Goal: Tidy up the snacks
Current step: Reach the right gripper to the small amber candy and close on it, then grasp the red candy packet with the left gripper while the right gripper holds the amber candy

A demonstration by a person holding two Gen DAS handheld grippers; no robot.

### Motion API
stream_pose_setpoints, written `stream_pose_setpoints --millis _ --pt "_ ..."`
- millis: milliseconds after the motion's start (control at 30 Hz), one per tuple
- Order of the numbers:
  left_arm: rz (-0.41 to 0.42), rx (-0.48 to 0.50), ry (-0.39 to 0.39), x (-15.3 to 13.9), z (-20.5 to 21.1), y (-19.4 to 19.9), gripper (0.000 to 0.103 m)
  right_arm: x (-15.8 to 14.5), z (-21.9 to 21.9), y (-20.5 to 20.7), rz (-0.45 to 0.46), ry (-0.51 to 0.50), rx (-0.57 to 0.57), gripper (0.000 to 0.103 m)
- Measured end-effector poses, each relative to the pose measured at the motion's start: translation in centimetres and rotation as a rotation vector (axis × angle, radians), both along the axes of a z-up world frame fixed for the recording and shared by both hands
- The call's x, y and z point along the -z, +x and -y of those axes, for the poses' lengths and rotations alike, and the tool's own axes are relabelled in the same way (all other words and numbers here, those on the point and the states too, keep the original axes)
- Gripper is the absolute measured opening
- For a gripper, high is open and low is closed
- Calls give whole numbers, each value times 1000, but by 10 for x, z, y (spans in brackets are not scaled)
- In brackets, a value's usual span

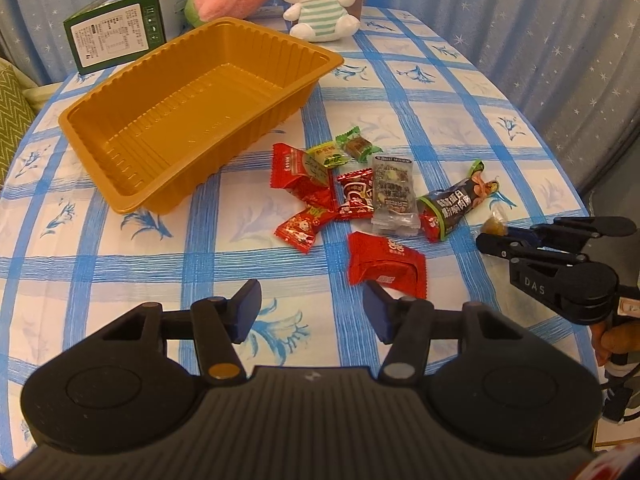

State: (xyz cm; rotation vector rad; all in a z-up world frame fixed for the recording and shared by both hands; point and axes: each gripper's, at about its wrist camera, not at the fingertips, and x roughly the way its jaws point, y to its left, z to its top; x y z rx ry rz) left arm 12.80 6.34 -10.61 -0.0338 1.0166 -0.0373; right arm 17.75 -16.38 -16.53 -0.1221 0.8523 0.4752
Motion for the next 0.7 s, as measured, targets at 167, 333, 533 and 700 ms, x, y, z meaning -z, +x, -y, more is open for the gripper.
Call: stream_pose_setpoints --millis 167,333,533,700 --pt "-2 37 -3 4 6 3 49 -1 4 3 -16 27 11 11" --pt "2 110 26 15 17 9 49 -8 14 0 -25 54 41 11" --pt "3 203 93 31 33 20 50 -19 33 -6 -24 86 97 11" --pt "7 266 134 41 43 31 53 -25 48 -10 -28 104 152 11"
